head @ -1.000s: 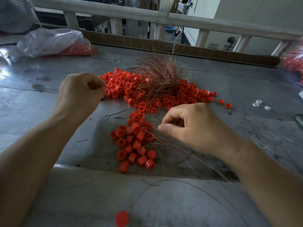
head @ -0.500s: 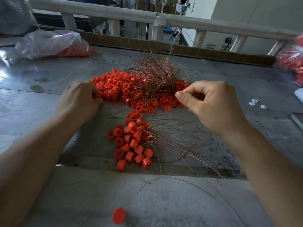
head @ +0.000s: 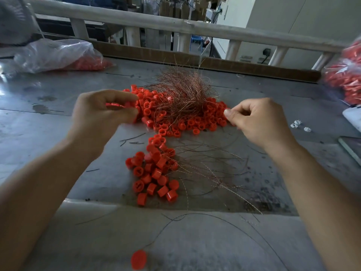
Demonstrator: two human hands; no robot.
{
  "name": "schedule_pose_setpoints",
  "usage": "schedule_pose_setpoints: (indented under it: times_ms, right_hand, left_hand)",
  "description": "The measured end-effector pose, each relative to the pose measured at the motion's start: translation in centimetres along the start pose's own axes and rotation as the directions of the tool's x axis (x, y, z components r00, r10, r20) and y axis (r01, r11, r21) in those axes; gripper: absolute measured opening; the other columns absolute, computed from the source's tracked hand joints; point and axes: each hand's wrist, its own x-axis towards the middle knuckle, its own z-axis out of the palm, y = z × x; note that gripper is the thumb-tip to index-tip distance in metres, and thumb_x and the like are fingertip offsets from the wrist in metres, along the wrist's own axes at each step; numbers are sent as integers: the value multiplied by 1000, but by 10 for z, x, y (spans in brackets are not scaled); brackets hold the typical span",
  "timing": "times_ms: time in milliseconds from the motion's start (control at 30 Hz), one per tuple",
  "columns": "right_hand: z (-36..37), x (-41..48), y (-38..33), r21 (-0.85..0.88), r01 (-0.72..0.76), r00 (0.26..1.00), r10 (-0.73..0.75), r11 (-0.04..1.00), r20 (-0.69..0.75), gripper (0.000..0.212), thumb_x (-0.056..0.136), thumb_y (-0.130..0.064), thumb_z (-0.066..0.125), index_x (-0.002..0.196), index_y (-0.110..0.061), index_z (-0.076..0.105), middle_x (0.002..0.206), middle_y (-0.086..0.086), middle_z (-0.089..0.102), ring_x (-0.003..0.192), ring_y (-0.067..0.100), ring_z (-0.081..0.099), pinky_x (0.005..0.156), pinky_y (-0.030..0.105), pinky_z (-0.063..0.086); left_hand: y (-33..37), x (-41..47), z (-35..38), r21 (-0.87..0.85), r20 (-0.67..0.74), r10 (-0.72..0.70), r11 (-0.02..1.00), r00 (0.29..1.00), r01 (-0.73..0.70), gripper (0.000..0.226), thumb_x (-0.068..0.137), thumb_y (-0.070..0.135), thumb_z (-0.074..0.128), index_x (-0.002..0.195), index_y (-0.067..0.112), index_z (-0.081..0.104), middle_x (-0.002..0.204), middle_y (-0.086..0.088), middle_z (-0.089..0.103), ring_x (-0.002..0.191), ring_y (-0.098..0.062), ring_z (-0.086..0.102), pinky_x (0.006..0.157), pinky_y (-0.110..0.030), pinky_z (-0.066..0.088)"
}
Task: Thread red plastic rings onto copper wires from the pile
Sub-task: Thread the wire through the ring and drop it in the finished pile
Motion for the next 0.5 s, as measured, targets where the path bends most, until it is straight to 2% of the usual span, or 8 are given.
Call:
schedule_pose_setpoints:
  times_ms: [67,133,233,300,367,500]
  right_hand:
    - [6,0,2,-50,-5,998,8,999,61,19,81,-30,67,64,-23,63,65,-7,63,64,13,58,61,25,45]
    - [12,0,3,-74,-10,995,17,997,99,16,80,-29,68,66,-27,61,69,-7,63,72,15,60,68,29,49]
    - [17,4,6,-69,-17,998,21,997,56,7,80,-28,69,79,-23,64,65,-15,55,70,11,57,65,25,43]
    - [18,8,11,-46,-50,999,49,998,-10,16,79,-30,69,89,-20,61,65,-15,52,70,11,55,64,23,38]
    - [19,11,13,12,-83,995,84,996,-49,27,80,-31,68,100,-18,57,68,-13,54,76,13,56,68,24,38]
    - [29,16,7,159,-52,999,53,986,-3,40,82,-25,68,119,-16,56,78,-7,62,76,10,60,76,22,45]
  left_hand:
    - [6,-9,8,-89,143,12,996,990,0,32,67,-7,70,80,22,68,72,1,69,59,-3,64,61,-9,48]
    - [8,-15,13,-104,240,52,994,969,-28,28,65,1,69,81,23,68,67,3,71,61,-7,66,61,-11,50]
    - [8,-20,16,-68,320,83,996,944,-64,24,58,18,69,80,28,69,71,4,71,63,-14,66,61,-14,52]
    - [8,-20,16,-82,345,92,994,934,-68,25,54,25,68,78,32,69,70,7,70,63,-13,66,59,-14,51]
    - [9,-19,15,-99,350,98,993,931,-68,25,52,30,68,77,34,70,69,9,70,61,-14,66,56,-14,51]
    - [8,-20,15,-94,369,118,992,922,-89,27,50,35,67,77,35,70,68,7,71,62,-19,67,57,-18,53]
